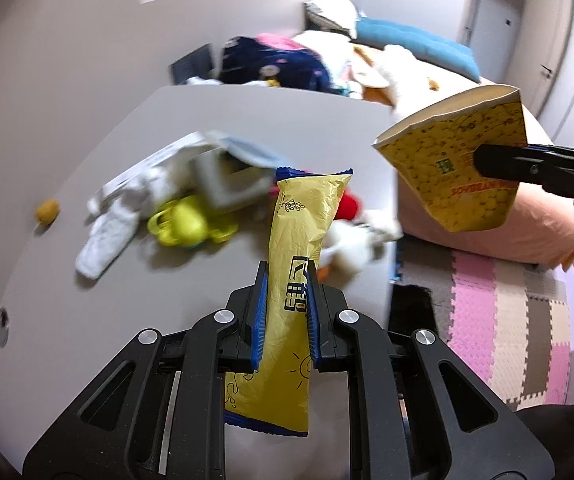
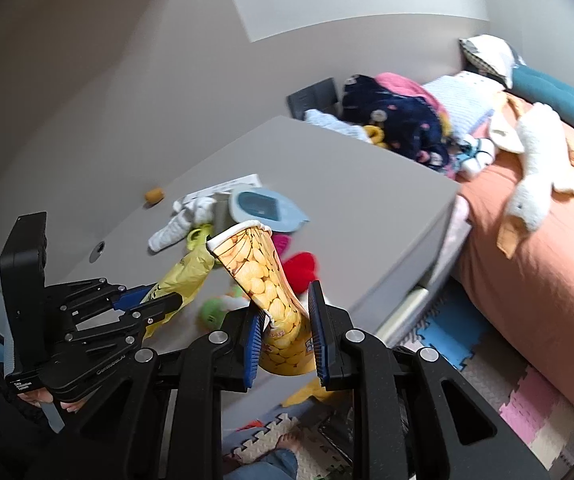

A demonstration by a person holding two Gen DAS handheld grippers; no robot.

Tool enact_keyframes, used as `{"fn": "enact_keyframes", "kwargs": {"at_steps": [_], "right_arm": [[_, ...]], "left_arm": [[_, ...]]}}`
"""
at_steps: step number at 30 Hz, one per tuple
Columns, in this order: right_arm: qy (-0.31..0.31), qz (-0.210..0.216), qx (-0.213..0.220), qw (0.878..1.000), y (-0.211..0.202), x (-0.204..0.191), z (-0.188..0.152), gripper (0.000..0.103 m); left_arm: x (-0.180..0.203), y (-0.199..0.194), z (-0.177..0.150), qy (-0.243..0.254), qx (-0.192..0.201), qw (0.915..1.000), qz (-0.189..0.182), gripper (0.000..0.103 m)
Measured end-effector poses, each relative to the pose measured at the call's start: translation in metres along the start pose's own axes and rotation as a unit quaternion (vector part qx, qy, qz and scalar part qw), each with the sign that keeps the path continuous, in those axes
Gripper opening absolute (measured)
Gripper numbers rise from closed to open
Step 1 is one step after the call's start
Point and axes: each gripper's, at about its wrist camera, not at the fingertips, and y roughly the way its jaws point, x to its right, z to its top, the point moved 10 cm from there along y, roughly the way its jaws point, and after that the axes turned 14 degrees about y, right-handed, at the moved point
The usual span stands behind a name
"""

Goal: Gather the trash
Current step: 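Carry both items to the black bin and open both tools to drop them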

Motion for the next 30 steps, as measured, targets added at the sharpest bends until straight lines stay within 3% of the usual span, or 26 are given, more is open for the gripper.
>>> {"fn": "enact_keyframes", "kwargs": {"at_steps": [11, 19, 25, 26, 27, 28, 30], "right_arm": [[0.062, -0.05, 0.024, 0.996, -0.045, 0.084, -0.013, 0.023], [0.109, -0.089, 0.033, 0.99, -0.07, 0.139, -0.03, 0.023], [0.135, -0.115, 0.035, 0.984, -0.087, 0.173, -0.039, 0.027], [0.138, -0.118, 0.035, 0.983, -0.088, 0.177, -0.04, 0.035], [0.144, -0.126, 0.035, 0.981, -0.091, 0.182, -0.042, 0.061], [0.15, -0.137, 0.039, 0.978, -0.094, 0.188, -0.043, 0.076], [0.153, -0.154, 0.051, 0.975, -0.099, 0.195, -0.042, 0.076]], "left_arm": [[0.099, 0.019, 0.042, 0.079, 0.011, 0.9941, -0.073, 0.016], [0.165, 0.036, 0.047, 0.137, -0.003, 0.9831, -0.122, 0.016], [0.193, 0.048, 0.045, 0.152, -0.018, 0.9769, -0.149, 0.018], [0.196, 0.051, 0.041, 0.159, -0.029, 0.9753, -0.15, 0.022], [0.196, 0.056, 0.039, 0.164, -0.039, 0.9756, -0.141, 0.058], [0.195, 0.06, 0.037, 0.167, -0.048, 0.9767, -0.125, 0.095], [0.194, 0.061, 0.034, 0.177, -0.044, 0.9782, -0.1, 0.096]]}}
